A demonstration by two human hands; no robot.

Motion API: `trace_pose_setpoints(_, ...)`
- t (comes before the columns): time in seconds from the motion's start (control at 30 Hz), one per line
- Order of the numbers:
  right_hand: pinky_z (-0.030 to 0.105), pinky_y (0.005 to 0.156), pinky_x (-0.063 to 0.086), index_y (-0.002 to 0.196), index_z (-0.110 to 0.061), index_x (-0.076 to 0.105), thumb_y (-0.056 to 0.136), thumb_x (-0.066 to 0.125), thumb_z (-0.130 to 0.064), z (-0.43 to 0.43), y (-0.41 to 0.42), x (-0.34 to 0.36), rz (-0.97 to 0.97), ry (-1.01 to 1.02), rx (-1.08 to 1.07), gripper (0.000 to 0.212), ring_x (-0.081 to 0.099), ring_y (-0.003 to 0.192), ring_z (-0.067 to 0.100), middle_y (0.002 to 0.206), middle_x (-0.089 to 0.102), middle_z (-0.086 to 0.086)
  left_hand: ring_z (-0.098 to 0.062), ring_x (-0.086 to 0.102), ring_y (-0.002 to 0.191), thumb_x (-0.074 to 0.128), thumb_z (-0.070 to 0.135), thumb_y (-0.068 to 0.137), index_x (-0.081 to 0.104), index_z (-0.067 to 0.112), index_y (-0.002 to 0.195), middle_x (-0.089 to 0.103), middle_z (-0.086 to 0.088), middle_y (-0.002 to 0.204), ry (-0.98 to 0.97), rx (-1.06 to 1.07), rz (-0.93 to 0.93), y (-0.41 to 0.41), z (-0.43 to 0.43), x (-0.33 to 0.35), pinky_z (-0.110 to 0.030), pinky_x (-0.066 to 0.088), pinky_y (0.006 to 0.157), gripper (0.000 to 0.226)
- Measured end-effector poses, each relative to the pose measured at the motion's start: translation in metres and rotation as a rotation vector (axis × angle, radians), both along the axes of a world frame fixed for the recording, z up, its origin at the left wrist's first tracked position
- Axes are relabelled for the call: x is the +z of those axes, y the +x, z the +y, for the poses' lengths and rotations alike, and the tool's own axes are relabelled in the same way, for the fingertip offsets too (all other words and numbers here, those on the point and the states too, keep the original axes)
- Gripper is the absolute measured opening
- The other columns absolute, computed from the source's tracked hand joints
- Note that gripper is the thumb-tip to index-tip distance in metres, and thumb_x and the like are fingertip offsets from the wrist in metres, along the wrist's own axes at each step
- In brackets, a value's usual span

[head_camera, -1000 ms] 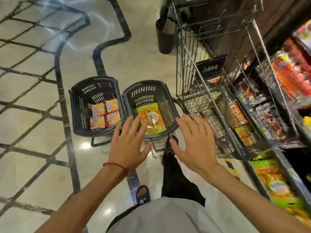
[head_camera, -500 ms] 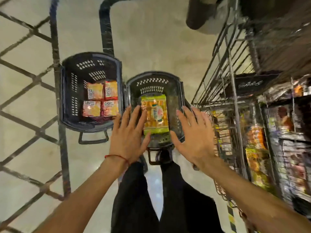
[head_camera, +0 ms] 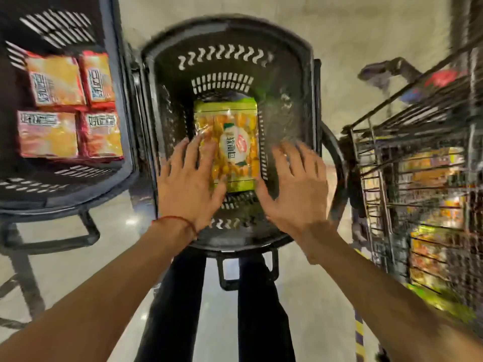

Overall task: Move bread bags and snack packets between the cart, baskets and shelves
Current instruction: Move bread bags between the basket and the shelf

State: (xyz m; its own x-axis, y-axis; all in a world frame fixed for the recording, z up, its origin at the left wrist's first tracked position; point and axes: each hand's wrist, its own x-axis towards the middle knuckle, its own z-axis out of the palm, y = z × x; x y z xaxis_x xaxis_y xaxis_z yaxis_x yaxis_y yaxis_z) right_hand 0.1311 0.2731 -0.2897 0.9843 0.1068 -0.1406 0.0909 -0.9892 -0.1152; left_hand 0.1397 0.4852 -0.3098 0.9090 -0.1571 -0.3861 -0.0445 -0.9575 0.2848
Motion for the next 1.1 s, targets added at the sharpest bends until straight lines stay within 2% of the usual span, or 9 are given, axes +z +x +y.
trace_pose_setpoints(0.2, 0.05, 0.117, 0.035, 0.148, -0.019, 0.05, 0.096, 0.049, -0.055, -0.006, 0.016, -0.115, 0.111, -0.017, -0.062, 0.063, 0.043, 0.141, 0.033, 0.149, 0.053, 0.004, -0.035, 0.025, 0.148, 0.047, 0.051, 0.098, 0.023, 0.024, 0.161, 0.026, -0.008, 0.164, 0.0, 0.075, 0.042, 0.009, -0.008, -0.103, -0.056, 0.037, 0.112, 0.073)
trace_pose_setpoints(0.37, 0.042, 0.106, 0.043, 0.143, -0.012, 0.054, 0.098, 0.058, -0.045, -0.011, 0.031, -0.205, 0.137, 0.16, -0.16, 0.056, 0.048, 0.128, 0.028, 0.138, 0.057, 0.006, -0.033, 0.031, 0.142, 0.046, 0.049, 0.099, 0.021, 0.023, 0.161, 0.025, -0.004, 0.164, -0.029, 0.162, 0.076, 0.01, -0.028, -0.181, -0.052, 0.043, 0.105, 0.072)
trace_pose_setpoints(0.5, 0.04, 0.118, 0.031, 0.158, -0.014, 0.037, 0.104, 0.056, -0.044, -0.008, 0.037, -0.269, 0.313, 0.377, -0.342, 0.064, 0.04, 0.142, 0.028, 0.157, 0.043, 0.008, -0.032, 0.029, 0.145, 0.051, 0.049, 0.101, 0.021, 0.026, 0.162, 0.017, -0.007, 0.166, -0.142, 0.423, 0.17, 0.014, -0.035, -0.233, -0.051, 0.044, 0.105, 0.071)
trace_pose_setpoints(0.57, 0.041, 0.126, 0.024, 0.163, -0.013, 0.026, 0.106, 0.054, -0.044, -0.004, 0.041, -0.292, 0.371, 0.483, -0.448, 0.07, 0.029, 0.153, 0.027, 0.167, 0.03, 0.009, -0.033, 0.036, 0.144, 0.052, 0.052, 0.101, 0.014, 0.031, 0.163, 0.011, -0.007, 0.169, -0.216, 0.515, 0.208, 0.019, -0.039, -0.254, -0.047, 0.043, 0.108, 0.076)
trace_pose_setpoints(0.67, 0.045, 0.129, 0.019, 0.167, -0.015, 0.012, 0.103, 0.057, -0.048, 0.001, 0.044, -0.315, 0.444, 0.607, -0.581, 0.084, 0.018, 0.158, 0.025, 0.173, 0.017, 0.007, -0.033, 0.041, 0.144, 0.06, 0.052, 0.098, 0.001, 0.037, 0.163, 0.012, -0.006, 0.17, -0.312, 0.68, 0.292, 0.026, -0.045, -0.285, -0.049, 0.04, 0.112, 0.089)
trace_pose_setpoints(0.8, 0.047, 0.129, 0.024, 0.167, -0.017, 0.006, 0.098, 0.071, -0.037, 0.005, 0.044, -0.331, 0.481, 0.674, -0.633, 0.098, 0.021, 0.158, 0.023, 0.173, 0.017, 0.004, -0.025, 0.046, 0.141, 0.081, 0.047, 0.082, 0.004, 0.037, 0.161, 0.044, -0.002, 0.156, -0.478, 0.876, 0.27, 0.025, -0.053, -0.312, -0.057, 0.042, 0.113, 0.111)
trace_pose_setpoints(0.93, 0.027, 0.123, 0.014, 0.168, -0.02, 0.004, 0.095, 0.075, -0.034, 0.002, 0.049, -0.331, 0.518, 0.684, -0.714, 0.103, 0.023, 0.157, 0.018, 0.172, 0.018, 0.0, -0.02, 0.046, 0.14, 0.092, 0.038, 0.071, 0.013, 0.031, 0.162, 0.049, 0.002, 0.151, -0.473, 0.95, 0.225, 0.025, -0.059, -0.31, -0.046, 0.042, 0.114, 0.12)
trace_pose_setpoints(1.03, 0.047, 0.128, 0.028, 0.167, -0.03, 0.002, 0.092, 0.078, -0.04, 0.002, 0.046, -0.318, 0.529, 0.733, -0.735, 0.107, 0.03, 0.155, 0.017, 0.17, 0.024, -0.005, -0.02, 0.042, 0.143, 0.094, 0.032, 0.066, 0.019, 0.032, 0.161, 0.045, 0.004, 0.154, -0.506, 1.006, 0.226, 0.026, -0.058, -0.298, -0.048, 0.039, 0.117, 0.121)
trace_pose_setpoints(1.1, 0.049, 0.126, 0.03, 0.167, -0.035, 0.003, 0.093, 0.077, -0.04, 0.002, 0.041, -0.305, 0.556, 0.754, -0.738, 0.105, 0.028, 0.156, 0.016, 0.171, 0.022, -0.006, -0.017, 0.044, 0.141, 0.094, 0.028, 0.067, 0.027, 0.031, 0.158, 0.047, 0.008, 0.151, -0.495, 1.044, 0.228, 0.025, -0.057, -0.281, -0.046, 0.036, 0.118, 0.113)
